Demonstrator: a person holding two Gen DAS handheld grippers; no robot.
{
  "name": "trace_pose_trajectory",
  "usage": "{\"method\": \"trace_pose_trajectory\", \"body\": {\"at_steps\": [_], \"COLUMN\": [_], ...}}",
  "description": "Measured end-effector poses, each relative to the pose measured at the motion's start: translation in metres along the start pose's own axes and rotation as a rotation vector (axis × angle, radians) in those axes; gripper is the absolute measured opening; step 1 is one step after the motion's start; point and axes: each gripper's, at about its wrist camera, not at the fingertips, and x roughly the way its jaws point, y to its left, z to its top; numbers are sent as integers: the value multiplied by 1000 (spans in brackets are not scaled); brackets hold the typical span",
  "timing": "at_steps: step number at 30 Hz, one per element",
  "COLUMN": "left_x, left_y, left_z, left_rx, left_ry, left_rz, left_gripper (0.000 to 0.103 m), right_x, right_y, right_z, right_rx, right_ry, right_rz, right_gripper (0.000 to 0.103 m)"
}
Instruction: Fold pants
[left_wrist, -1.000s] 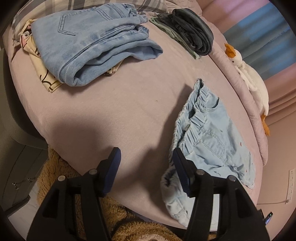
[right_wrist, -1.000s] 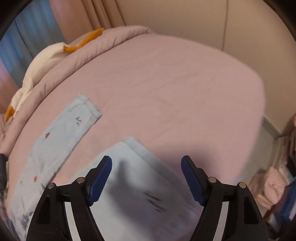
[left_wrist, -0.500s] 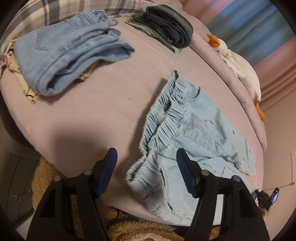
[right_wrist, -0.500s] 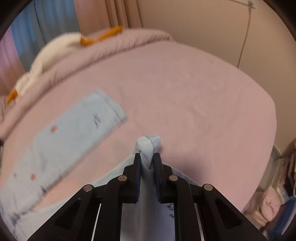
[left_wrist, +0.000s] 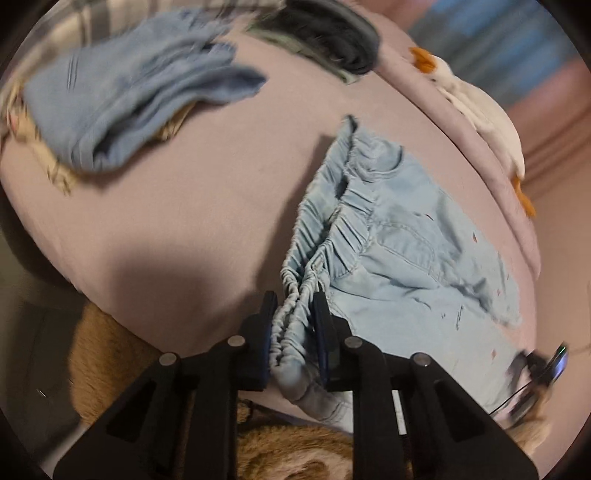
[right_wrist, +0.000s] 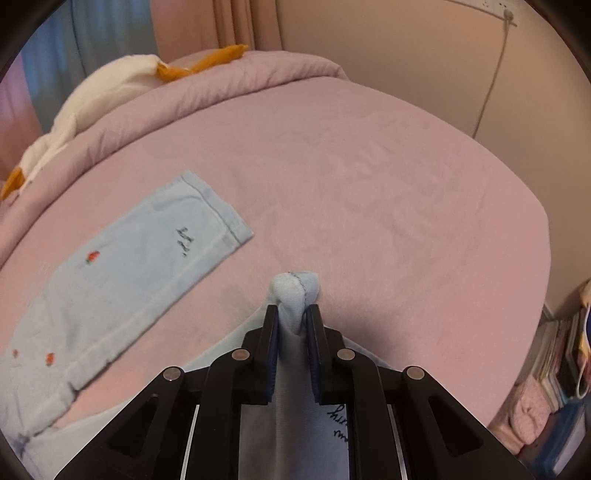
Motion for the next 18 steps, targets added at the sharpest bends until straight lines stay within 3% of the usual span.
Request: {"method": "trace_pose_trajectory", "body": {"at_steps": [2, 4, 6, 7, 8, 10, 18], "left_x": [11, 33, 35, 33, 32, 32, 32], "left_y": [3, 16, 22, 22, 21, 20, 19], "left_z": [0, 2, 1, 2, 3, 5, 5], "left_rx": [1, -59, -82, -74, -70, -68, -78], "left_ry": [24, 77, 65, 68, 72, 76, 91], "left_rz": [10, 14, -19, -21, -17, -15, -16], "left_gripper": [20, 21, 23, 24, 25, 26, 29], "right_x": [7, 21, 19, 15, 9, -5, -36], "right_y": [-4, -5, -10, -12, -15, -22, -71], "right_z": [-2, -5, -11, -12, -14, -15, -37], "right_rx": [16, 35, 41, 38, 36, 51, 195], "right_ry": [26, 65, 49, 48, 53, 35, 46], "right_rz": [11, 12, 33, 32, 25, 0, 38], "right_gripper": [13, 14, 17, 29, 50, 65, 65]}}
